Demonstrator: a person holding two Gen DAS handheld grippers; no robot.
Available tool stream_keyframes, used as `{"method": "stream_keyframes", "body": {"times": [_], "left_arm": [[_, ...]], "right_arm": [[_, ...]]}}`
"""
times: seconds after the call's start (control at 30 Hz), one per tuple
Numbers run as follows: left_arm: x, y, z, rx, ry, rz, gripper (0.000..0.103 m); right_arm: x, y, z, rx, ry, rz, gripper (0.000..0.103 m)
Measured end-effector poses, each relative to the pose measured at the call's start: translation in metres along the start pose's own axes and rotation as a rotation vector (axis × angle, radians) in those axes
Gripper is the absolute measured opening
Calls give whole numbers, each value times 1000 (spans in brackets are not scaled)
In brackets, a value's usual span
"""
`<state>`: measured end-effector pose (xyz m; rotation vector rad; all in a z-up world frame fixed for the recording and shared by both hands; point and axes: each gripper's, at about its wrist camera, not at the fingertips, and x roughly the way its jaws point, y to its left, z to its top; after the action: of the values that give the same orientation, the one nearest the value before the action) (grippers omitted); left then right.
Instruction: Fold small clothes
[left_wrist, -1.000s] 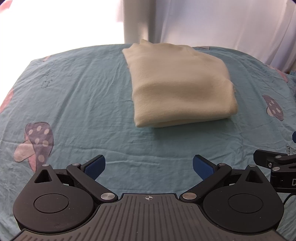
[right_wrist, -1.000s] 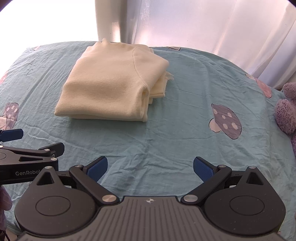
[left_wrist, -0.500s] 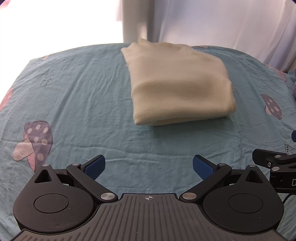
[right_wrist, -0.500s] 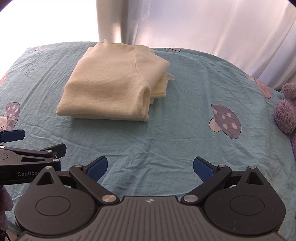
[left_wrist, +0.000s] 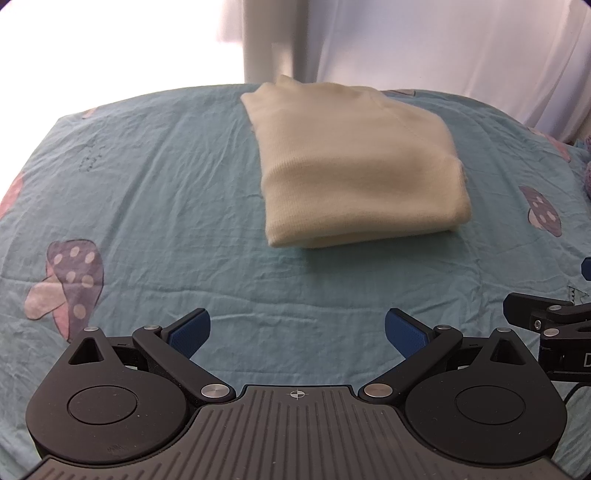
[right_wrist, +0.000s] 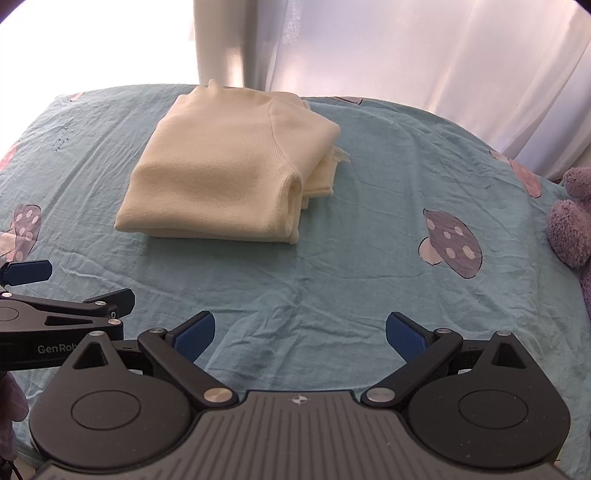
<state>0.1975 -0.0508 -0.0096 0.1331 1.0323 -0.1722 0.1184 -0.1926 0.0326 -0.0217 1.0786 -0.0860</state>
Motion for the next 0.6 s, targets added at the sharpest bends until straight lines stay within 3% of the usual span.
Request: {"method": "stream_keyframes", "body": {"times": [0.6], "left_arm": [[2,0,0,6,7,-10,103]], "right_arm": [[0,0,2,-6,-1,-1,99]]}}
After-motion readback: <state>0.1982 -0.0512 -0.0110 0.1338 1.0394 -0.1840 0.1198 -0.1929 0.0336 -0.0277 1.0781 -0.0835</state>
